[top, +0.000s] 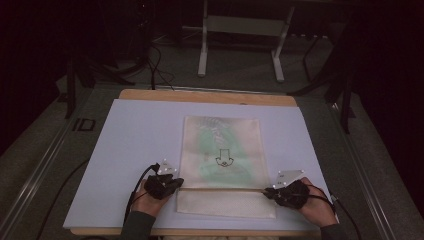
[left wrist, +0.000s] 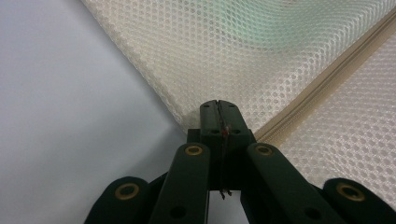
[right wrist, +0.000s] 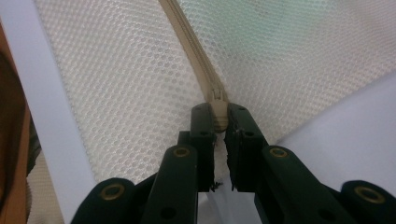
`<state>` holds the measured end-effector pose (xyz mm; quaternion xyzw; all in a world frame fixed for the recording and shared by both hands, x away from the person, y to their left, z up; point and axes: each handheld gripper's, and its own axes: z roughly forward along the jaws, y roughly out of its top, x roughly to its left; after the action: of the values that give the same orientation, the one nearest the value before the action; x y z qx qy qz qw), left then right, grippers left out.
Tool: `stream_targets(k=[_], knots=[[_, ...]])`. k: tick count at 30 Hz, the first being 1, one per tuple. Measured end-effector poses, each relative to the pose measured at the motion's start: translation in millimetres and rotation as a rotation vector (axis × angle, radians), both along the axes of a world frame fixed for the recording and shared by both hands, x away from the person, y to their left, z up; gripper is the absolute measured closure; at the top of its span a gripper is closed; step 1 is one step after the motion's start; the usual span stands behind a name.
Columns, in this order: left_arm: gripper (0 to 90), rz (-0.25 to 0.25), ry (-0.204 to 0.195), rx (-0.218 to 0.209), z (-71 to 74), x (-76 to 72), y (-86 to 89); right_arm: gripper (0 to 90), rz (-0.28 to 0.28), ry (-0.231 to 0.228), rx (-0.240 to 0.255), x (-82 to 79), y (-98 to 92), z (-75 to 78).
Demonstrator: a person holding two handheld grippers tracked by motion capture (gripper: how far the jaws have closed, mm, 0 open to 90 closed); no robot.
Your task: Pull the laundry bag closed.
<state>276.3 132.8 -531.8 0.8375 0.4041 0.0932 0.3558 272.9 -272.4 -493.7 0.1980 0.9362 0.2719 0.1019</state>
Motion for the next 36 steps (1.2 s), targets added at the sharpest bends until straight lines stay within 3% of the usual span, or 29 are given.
stream_targets(k=[25,36], knots=[[89.6,0.004,0.004,-0.003,0.1,0.0,0.1,82.1,-0.024,0.042,0.018,1.3,-13.0,-5.5],[89.3,0.001,-0.005,0.011,0.7,-0.7,-1.5,72.8,-0.037,0.031,0.070,2.0,-16.2,-5.1]])
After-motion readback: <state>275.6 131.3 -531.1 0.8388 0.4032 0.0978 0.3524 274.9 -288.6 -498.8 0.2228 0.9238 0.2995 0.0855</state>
